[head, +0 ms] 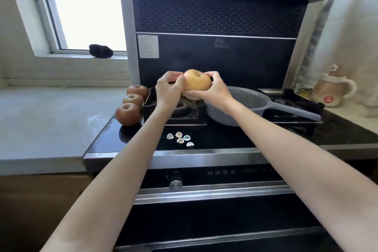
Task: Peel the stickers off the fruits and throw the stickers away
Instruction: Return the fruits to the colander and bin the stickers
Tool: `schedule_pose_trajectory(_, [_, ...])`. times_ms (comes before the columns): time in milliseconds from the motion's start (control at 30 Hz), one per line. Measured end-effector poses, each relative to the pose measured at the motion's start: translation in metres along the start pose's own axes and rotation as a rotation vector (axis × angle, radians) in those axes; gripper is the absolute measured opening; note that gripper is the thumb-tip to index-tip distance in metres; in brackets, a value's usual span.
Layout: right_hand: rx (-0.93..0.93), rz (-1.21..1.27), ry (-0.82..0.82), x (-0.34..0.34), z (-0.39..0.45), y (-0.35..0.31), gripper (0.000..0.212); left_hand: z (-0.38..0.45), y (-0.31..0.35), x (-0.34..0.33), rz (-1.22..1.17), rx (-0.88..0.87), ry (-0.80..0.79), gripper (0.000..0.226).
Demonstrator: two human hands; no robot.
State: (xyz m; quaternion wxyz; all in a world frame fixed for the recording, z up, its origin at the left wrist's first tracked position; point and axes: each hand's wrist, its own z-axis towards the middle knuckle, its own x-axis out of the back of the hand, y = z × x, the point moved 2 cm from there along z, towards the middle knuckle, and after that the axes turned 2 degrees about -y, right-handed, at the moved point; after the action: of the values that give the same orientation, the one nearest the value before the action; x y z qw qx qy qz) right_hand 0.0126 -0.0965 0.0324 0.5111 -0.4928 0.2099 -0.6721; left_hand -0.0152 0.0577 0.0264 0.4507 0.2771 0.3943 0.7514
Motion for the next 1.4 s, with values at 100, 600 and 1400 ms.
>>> schedule_pose_trajectory(100, [-0.064,-0.038,0.065,0.025,0.008,0.016,0.086,-0.003,-0.014,-0.022,-0.011,-0.093,-0.075,0.01])
schedule_pose_trajectory(600, [-0.349,-0.716,0.17,0.088,0.033,0.077,0.107,0.009,-0.057,-0.08,0.307,-0.295,-0.576,0.031])
schedule_pose_trajectory(1400, [-0.569,-0.96,-0.19,0.098,0.05,0.106,0.097,0.011,-0.057,-0.081,0.247,-0.289,-0.601,0.025])
